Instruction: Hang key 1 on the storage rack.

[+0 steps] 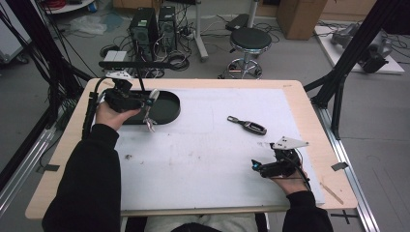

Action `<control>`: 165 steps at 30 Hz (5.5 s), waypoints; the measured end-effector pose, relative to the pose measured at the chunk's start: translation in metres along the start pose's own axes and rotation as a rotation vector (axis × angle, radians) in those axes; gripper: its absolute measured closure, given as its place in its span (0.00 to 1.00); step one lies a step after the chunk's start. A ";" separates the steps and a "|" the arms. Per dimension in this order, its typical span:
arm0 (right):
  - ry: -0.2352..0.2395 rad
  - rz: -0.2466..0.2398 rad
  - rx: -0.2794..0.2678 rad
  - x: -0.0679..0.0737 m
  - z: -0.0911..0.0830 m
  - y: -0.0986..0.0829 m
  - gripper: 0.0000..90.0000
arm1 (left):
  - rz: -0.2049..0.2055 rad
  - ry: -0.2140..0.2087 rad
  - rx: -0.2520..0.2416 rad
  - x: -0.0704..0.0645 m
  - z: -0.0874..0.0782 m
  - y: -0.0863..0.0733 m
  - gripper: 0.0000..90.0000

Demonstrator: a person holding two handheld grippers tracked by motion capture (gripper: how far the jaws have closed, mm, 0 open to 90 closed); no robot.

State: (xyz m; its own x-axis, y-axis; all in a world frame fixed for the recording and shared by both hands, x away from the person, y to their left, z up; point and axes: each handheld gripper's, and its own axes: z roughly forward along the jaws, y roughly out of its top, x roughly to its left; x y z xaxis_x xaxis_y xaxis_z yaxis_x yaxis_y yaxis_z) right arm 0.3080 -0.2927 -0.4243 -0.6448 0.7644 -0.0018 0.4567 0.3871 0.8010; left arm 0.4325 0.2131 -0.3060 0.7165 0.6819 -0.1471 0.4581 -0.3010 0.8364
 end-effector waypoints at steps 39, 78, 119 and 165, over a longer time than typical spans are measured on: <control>-0.004 0.006 0.000 -0.003 -0.003 -0.005 0.01 | -0.008 0.147 -0.091 0.040 -0.007 0.096 0.83; -0.014 -0.004 0.036 -0.003 0.000 -0.011 0.01 | -0.049 0.241 -0.289 0.063 0.002 0.098 0.83; -0.016 -0.009 0.043 -0.002 0.000 -0.012 0.01 | -0.079 0.196 -0.168 0.054 0.000 0.064 0.02; -0.011 -0.017 0.054 -0.001 0.004 -0.010 0.01 | -0.019 0.105 -0.084 0.015 -0.017 -0.027 0.02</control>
State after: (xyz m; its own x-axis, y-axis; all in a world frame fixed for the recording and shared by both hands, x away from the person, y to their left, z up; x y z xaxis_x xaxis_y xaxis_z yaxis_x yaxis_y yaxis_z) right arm 0.3065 -0.2956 -0.4347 -0.6465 0.7626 -0.0222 0.4781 0.4275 0.7673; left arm 0.4227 0.2427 -0.3217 0.6473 0.7540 -0.1114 0.4225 -0.2333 0.8758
